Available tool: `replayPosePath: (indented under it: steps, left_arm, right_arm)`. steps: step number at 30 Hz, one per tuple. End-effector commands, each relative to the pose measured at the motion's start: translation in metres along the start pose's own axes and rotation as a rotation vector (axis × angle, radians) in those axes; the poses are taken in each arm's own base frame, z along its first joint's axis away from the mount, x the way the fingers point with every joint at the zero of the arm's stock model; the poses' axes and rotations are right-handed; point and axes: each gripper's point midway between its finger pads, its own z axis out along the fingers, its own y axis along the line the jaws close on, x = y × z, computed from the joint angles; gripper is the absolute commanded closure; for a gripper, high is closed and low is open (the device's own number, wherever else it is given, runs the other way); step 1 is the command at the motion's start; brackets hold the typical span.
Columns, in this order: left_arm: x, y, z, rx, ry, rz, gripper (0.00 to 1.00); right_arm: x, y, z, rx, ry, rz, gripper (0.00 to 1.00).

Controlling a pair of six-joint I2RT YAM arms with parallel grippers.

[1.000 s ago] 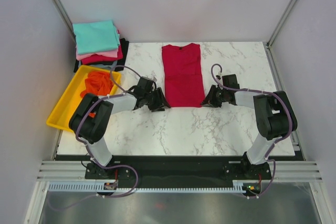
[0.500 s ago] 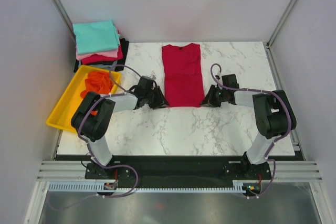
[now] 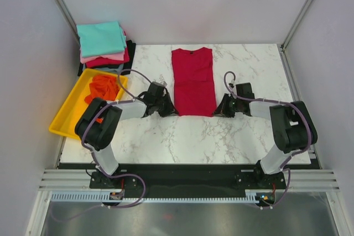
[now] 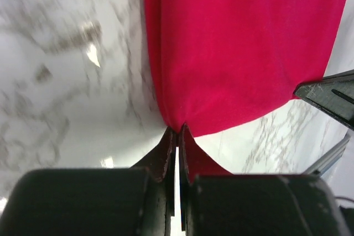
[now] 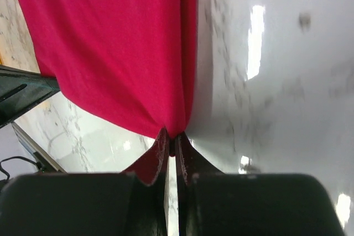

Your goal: Fold and stack the t-shirts

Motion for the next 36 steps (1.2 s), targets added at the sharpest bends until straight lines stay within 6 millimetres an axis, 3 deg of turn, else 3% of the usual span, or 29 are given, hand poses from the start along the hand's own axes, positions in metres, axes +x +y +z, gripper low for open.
replayPosePath:
  steps: [1, 2, 4, 5, 7, 11, 14, 18, 21, 22, 29, 34, 36]
  left_arm:
    - [0.016, -0.022, -0.027, 0.033, -0.008, 0.066, 0.98]
    - [0.038, -0.018, -0.032, 0.012, 0.035, 0.081, 0.98]
    - [0.054, -0.022, -0.041, 0.01, 0.046, 0.098, 0.98]
    - [0.069, -0.029, -0.053, 0.029, 0.055, 0.109, 0.98]
    - [0.09, -0.031, -0.068, 0.027, 0.065, 0.119, 0.98]
    - [0.121, -0.03, -0.106, 0.057, 0.08, 0.086, 0.98]
    - [0.129, -0.037, -0.133, 0.084, 0.074, 0.085, 0.98]
    - [0.118, -0.05, -0.162, 0.109, 0.034, 0.089, 0.98]
    - [0.1, -0.064, -0.174, 0.092, -0.012, 0.12, 0.98]
    - [0.089, -0.078, -0.18, 0.105, -0.031, 0.13, 0.98]
    - [0.055, -0.095, -0.179, 0.056, -0.04, 0.168, 0.98]
    - [0.019, -0.095, -0.177, 0.052, -0.071, 0.135, 0.98]
    - [0.014, -0.093, -0.17, 0.048, -0.047, 0.134, 0.98]
  right_arm:
    - [0.025, 0.004, -0.023, 0.001, -0.002, 0.0, 1.0]
    - [0.031, 0.006, -0.029, -0.001, 0.0, 0.018, 1.0]
    - [0.046, 0.014, -0.046, -0.016, -0.015, 0.011, 1.0]
    - [0.064, 0.008, -0.052, 0.004, 0.013, 0.041, 1.0]
    - [0.066, 0.02, -0.072, -0.018, -0.044, 0.02, 1.0]
    - [0.087, 0.029, -0.112, -0.009, -0.085, 0.047, 1.0]
    - [0.085, 0.051, -0.143, -0.071, -0.171, 0.048, 1.0]
    - [0.074, 0.073, -0.161, -0.101, -0.211, 0.057, 1.0]
    - [0.053, 0.082, -0.17, -0.075, -0.26, 0.027, 1.0]
    - [0.048, 0.085, -0.171, -0.068, -0.267, 0.016, 1.0]
    - [-0.001, 0.105, -0.179, -0.01, -0.326, -0.063, 1.0]
    - [-0.022, 0.11, -0.169, 0.02, -0.319, -0.086, 1.0]
    - [-0.033, 0.111, -0.163, 0.035, -0.313, -0.091, 1.0]
